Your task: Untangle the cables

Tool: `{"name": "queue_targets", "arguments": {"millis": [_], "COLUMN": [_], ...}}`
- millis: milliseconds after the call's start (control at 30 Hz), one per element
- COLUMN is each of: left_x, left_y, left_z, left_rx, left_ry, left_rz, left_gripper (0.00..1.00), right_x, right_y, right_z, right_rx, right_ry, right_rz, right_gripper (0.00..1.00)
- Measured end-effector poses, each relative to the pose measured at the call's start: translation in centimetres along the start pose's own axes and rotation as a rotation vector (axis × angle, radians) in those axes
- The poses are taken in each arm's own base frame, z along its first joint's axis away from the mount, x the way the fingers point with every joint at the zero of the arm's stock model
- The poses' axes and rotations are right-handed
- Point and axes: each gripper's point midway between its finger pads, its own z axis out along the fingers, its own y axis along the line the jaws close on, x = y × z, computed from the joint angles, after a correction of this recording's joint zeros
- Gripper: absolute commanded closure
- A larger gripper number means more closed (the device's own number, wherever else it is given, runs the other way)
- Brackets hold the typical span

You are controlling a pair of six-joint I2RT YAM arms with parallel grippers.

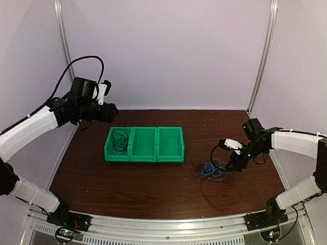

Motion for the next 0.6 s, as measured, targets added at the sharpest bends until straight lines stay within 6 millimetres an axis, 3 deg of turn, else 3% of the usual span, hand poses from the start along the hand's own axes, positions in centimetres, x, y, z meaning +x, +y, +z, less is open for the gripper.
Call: {"name": "queue_targets", "arguments": {"millis": [133, 267, 333, 500, 600], "left_x": [-1.7, -1.9, -1.8, -0.7, 0.7], "left_y": [-2.0, -4.3, -5.8, -13.2, -18.9], "left_z": [-1.5, -1.5, -1.3, -1.3, -1.1], "left_rx": [0.06, 0.12, 0.153, 0.34, 0.476], "left_ry": [-0.08, -0.103, -0.111, -0.185, -0.221], "left_rz": [0.028, 0.063, 0.084, 0.188, 0.246], "left_gripper": [0.37, 0.38, 0.38, 0.37, 0.37], "right_x": [1.1, 1.4, 1.0, -2.3, -5.8], "right_y": [-0.3, -0.1, 0.1, 0.2, 0.3], "right_z": [1.0, 1.8, 1.8, -0.6, -4.8], "right_rx": [-0.027, -0.07, -0.092, -0.117, -0.087], "right_ry": [0.042, 0.051, 0.04, -0.05, -0.162], "right_rz": [0.031, 0.043, 0.045, 0.016, -0.048], "right_gripper": [0.43, 0.77, 0.88, 1.0, 1.0]}}
